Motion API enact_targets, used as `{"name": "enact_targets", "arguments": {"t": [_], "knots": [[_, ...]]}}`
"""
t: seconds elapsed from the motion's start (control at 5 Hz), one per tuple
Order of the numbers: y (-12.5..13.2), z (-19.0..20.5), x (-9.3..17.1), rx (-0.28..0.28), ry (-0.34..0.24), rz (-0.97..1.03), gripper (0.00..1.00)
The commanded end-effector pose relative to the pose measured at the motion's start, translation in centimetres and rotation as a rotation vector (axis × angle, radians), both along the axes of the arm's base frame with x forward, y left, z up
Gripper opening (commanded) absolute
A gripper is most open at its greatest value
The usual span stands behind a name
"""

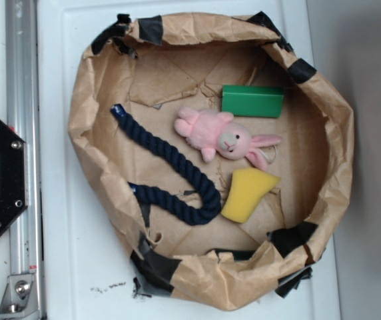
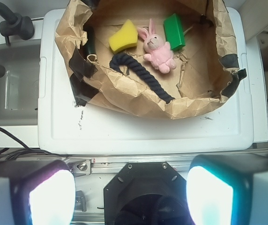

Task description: Grab the green sponge.

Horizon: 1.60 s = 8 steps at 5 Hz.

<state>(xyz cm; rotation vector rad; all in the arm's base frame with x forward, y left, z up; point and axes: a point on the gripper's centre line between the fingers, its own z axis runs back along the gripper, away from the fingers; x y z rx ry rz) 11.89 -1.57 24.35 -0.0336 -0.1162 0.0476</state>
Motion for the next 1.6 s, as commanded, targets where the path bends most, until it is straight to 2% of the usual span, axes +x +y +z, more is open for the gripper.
{"name": "enact_targets", "arguments": {"t": [0.0,0.2,0.4,0.6,0.8,1.0,1.2,1.4], "knots": [[0.0,0.0,0.0,0.000,0.000,0.000,1.00],[0.6,-1.6,4.1,0.044,-0.056,0.208,1.00],[1.8,-3.6,7.1,0.040,-0.061,0.383,1.00],[2.3,-6.2,10.4,-0.016,-0.165,0.568,1.00],[2.2,-8.6,13.6,-0.094,-0.198,0.697,1.00],[2.0,-11.4,16.8,-0.185,-0.125,0.766,1.00],[-0.1,-15.3,17.9,-0.150,0.000,0.772,1.00],[-0.7,-17.2,18.6,-0.113,0.037,0.754,1.00]]}}
